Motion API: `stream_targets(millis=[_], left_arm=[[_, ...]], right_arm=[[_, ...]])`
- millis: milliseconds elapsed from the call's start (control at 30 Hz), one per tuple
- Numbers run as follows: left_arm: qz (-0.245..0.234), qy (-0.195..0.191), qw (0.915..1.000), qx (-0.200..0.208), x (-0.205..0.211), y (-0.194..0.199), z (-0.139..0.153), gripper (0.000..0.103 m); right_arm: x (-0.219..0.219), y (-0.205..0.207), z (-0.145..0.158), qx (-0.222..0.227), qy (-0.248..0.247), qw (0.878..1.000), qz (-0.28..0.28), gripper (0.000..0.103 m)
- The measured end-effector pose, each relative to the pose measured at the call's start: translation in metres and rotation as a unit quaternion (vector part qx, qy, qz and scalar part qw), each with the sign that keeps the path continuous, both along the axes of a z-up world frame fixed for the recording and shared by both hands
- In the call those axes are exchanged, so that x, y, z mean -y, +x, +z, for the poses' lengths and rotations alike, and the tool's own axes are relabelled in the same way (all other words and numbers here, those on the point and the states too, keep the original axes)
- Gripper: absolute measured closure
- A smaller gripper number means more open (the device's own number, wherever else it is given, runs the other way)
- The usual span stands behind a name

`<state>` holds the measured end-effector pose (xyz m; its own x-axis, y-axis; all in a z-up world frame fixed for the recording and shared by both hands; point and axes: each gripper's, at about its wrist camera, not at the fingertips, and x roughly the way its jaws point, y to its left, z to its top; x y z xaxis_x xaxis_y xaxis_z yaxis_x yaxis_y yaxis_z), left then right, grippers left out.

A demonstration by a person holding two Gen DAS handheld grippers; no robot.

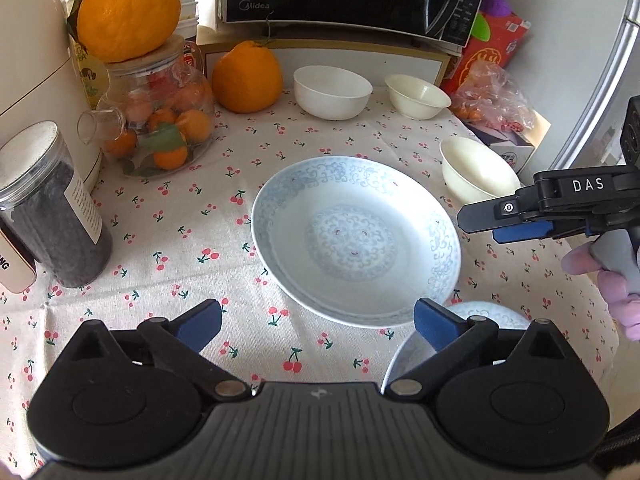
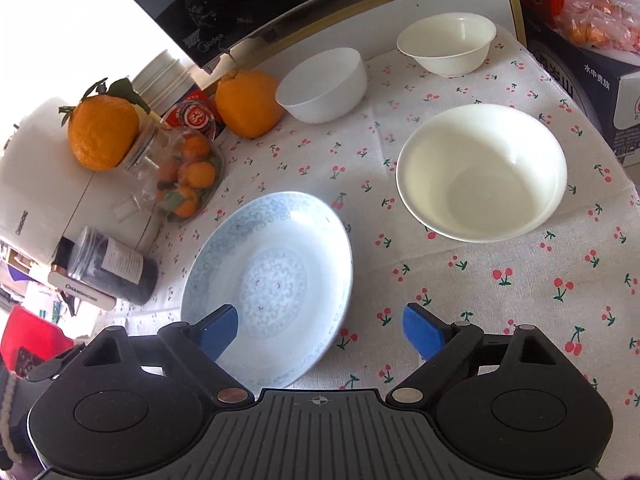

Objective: Organize plates and bowls

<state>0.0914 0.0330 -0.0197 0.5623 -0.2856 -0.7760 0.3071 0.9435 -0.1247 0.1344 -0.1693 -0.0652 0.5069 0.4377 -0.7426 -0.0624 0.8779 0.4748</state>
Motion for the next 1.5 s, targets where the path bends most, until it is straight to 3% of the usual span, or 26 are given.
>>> stream_targets(millis=[333,867,1100,1500], left_arm=[[-0.048,0.021,0.9982,0.029,0.001,-0.024,-0.001,0.0],[-0.133,0.002,0.9903,0.041,0.011,-0.053,-0.005,0.004],[-0.173,0.001,0.9846,0.024,0.022,-0.061,-0.011,0.019],[-0.161,-0.006,0.9865,-0.03,0.021,-0.054,-0.023,0.049]], right_arm=[[0.006,-0.038,0.006,0.023,-0.019,0.999,0.03,0.011],[0.023,-0.089,-0.009,0.02,-0.052,0.996,0.064,0.011],[0.023,-0.107,-0.02,0.008,-0.051,0.994,0.093,0.011],[0.024,-0.129,-0.03,-0.016,-0.028,0.991,0.127,0.011]])
